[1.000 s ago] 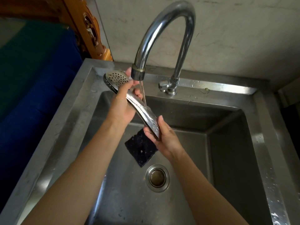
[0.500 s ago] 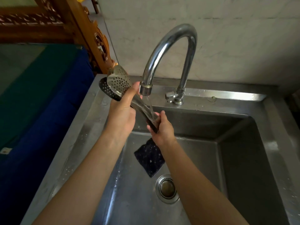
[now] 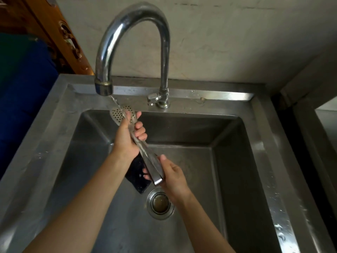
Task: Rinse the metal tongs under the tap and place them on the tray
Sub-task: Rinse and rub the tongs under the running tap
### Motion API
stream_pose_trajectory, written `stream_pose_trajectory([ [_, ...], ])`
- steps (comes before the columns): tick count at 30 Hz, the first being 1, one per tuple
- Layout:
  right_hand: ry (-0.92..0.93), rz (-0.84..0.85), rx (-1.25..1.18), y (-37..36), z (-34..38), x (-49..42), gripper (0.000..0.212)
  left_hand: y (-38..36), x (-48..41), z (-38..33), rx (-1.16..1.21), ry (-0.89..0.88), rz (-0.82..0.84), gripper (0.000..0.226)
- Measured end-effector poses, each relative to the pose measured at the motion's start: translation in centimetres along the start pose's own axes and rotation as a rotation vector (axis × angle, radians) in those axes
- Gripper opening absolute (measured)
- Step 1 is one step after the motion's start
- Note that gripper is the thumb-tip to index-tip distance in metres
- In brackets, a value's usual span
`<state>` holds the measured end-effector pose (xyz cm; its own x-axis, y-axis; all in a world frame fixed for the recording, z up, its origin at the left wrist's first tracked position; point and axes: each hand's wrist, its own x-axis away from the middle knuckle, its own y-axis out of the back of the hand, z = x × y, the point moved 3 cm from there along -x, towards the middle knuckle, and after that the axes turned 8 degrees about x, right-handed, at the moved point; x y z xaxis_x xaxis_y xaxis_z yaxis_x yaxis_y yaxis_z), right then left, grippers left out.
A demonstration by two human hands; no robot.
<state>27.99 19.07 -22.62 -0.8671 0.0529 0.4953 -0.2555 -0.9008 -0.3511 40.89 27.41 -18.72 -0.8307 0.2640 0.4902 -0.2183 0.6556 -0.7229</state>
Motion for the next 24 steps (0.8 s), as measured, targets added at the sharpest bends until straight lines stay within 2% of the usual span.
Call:
stream_pose_trajectory([
  [5, 0.059, 0.124, 0.269, 0.6, 2.5, 1.8, 0.019, 0.7, -0.8, 1.3, 0.135, 0.136, -0.059, 0.05],
  [8, 0.138, 0.035, 0.604, 0.7, 4.5, 2.3, 0.013, 1.2, -1.3, 2.4, 0.235, 0.169, -0.136, 0.047],
  [12, 0.162, -0.079, 0.797, -0.3, 6.6, 3.0, 0.025, 1.6, -1.7, 3.5, 0.299, 0.18, -0.277, 0.031],
  [15, 0.18, -0.114, 0.964, -1.1, 7.5, 3.1, 0.036, 1.6, -1.7, 3.5, 0.215, 0.14, -0.351, 0.034],
  [20, 0.286, -0.15, 1.278, -2.7, 8.7, 3.6, 0.016, 1.6, -1.8, 2.4, 0.023, 0.126, -0.383, 0.034],
  [22, 0.387, -0.185, 1.532, -3.9, 8.4, 4.4, 0.017, 1.5, -2.1, 1.6, -0.064, 0.142, -0.373, 0.032],
  [24, 0.477, -0.327, 1.822, -4.6, 7.4, 5.0, 0.03, 1.4, -2.3, 1.0, -0.142, 0.169, -0.376, 0.035],
])
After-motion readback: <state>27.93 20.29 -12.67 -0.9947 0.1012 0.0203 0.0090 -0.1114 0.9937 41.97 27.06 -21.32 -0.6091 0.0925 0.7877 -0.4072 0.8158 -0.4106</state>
